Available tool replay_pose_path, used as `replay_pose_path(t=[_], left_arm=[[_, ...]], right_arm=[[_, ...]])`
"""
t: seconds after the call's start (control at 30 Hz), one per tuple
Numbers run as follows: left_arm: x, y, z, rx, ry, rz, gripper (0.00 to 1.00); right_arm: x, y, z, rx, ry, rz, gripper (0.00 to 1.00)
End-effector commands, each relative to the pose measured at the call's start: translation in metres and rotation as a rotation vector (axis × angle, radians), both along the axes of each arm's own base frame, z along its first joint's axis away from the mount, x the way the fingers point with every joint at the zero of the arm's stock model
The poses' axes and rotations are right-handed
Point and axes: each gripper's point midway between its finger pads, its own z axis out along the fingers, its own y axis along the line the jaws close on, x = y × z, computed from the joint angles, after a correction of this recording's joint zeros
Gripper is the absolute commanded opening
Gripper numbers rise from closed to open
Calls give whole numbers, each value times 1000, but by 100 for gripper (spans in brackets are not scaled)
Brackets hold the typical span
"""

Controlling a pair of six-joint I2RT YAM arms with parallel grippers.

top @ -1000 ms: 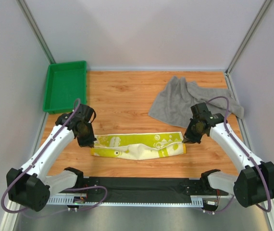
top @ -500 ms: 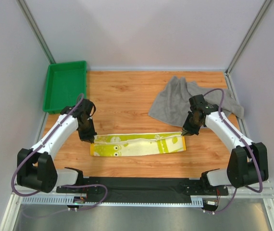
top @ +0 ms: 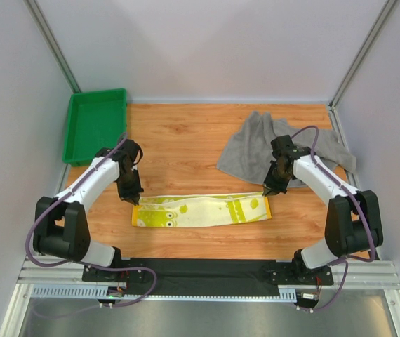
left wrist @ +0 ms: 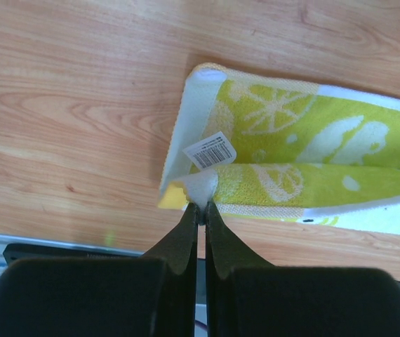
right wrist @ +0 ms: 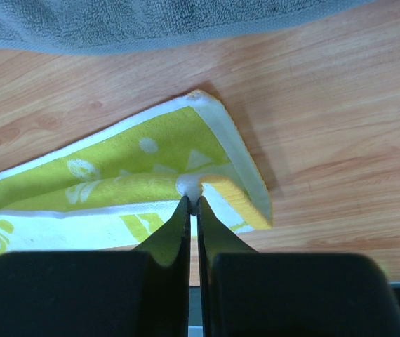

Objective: Roll the towels
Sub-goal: Fold the towel

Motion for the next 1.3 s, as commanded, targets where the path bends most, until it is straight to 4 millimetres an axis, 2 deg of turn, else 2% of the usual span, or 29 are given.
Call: replay_pose_path(t=[0.0,0.27,0.33,0.37,0.43,0.47,0.53,0.57,0.63,0.67,0.73,0.8,0.9,0.93,0.97,1.0,1.03,1.07,1.13,1.17,1.27], left_arm=[[19,2,4,1,-42,-11,0],[29,7,-13,34,2,-23,0],[32,8,-16,34,2,-21,0],[33,7,-17,32,-2,-24,4],[36,6,-20,28,-9,-25,17],[37,6,-20,25,-14,-23,27],[40,7,-18,32,-31,-17,36],[42,9,-16,42,-44,-14,46],[44,13,-10,65,-53,-7,58],[45,18,-7,88,-65,-4,62],[48,22,0,112,-76,-3,68],[46,27,8,137,-85,0,68],[37,27,15,120,-105,10,67],[34,25,16,106,-111,19,66],[30,21,21,75,-130,22,65],[21,19,17,60,-116,25,64],[16,16,16,37,-112,34,62],[11,6,19,-23,-125,34,61],[-4,-2,9,-77,-105,37,58],[-12,-9,7,-127,-106,46,57],[-23,-21,0,-196,-106,63,56]], right_arm=[[23,-3,4,-22,-54,5,0],[26,-5,-18,-40,-3,5,1],[27,-7,-22,-47,5,5,4],[26,-7,-24,-47,10,7,7],[29,-8,-27,-48,11,6,16],[30,-8,-27,-46,10,12,26],[35,-11,-25,-52,2,12,43],[36,-15,-23,-61,-2,10,67],[41,-20,-14,-72,-24,3,85],[44,-27,-10,-104,-41,-3,92],[46,-30,1,-117,-76,-2,94],[45,-30,7,-119,-96,2,95],[35,-30,23,-121,-154,19,94],[32,-26,26,-110,-170,36,89],[29,-19,30,-89,-190,62,76],[18,-5,35,-12,-209,101,67],[18,5,39,31,-249,151,57],[13,20,44,81,-270,202,40],[-3,43,46,191,-267,277,23],[-13,56,47,260,-246,315,10],[-29,66,34,326,-179,335,0]])
